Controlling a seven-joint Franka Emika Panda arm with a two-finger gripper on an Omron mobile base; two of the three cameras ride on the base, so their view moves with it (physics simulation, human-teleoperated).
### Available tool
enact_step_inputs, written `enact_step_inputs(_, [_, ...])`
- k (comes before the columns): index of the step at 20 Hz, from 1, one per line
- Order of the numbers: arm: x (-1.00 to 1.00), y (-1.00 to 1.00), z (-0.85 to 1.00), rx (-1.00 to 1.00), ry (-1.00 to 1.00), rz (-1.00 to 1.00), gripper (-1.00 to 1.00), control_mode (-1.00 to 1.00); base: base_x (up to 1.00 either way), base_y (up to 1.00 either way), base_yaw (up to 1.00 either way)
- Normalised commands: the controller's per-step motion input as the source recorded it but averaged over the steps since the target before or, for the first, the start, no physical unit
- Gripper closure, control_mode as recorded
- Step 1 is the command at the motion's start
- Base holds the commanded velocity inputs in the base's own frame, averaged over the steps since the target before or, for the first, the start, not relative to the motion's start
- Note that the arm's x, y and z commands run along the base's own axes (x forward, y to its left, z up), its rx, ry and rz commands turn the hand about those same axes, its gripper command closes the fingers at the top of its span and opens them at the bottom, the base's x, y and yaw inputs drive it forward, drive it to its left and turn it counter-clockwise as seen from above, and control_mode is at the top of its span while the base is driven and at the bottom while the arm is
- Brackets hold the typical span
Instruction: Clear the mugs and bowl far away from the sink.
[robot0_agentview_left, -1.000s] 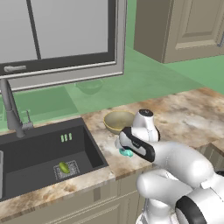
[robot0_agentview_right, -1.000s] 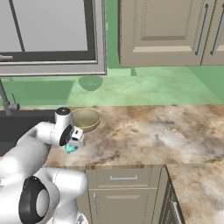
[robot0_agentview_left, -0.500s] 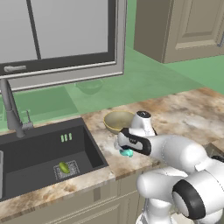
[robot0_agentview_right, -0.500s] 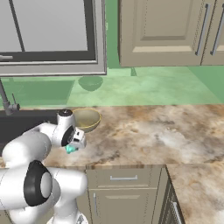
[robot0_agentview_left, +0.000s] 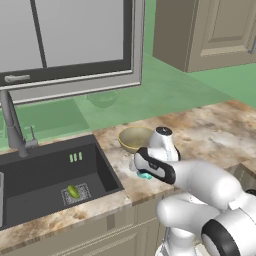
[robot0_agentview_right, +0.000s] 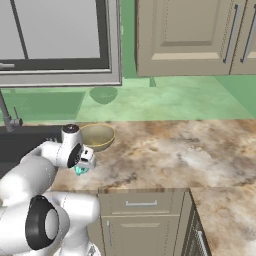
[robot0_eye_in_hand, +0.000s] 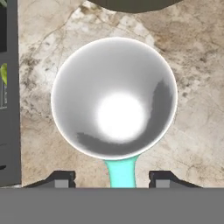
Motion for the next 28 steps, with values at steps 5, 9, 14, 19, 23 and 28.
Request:
enact_step_inputs(5, [-0.17, 0.0, -0.23, 0.02, -0.07, 0.0, 1.0, -1.0, 0.0, 0.0, 0.0])
enact_step_inputs(9, [-0.25, 0.0, -0.34, 0.02, -0.06, 0.0, 1.0, -1.0, 0.0, 0.0, 0.0])
enact_step_inputs(14, [-0.11, 0.0, -0.44, 0.03, -0.01, 0.0, 1.0, -1.0, 0.0, 0.0, 0.0])
enact_step_inputs(19, [-0.09, -0.1, -0.1, 0.04, 0.0, 0.0, 1.0, -1.0, 0.0, 0.0, 0.0])
enact_step_inputs(23, [-0.44, -0.32, 0.79, 0.09, -0.13, 0.0, 1.0, -1.0, 0.0, 0.0, 0.0])
enact_step_inputs(28, [-0.58, -0.37, 0.92, 0.04, -0.23, -0.05, 1.0, -1.0, 0.0, 0.0, 0.0])
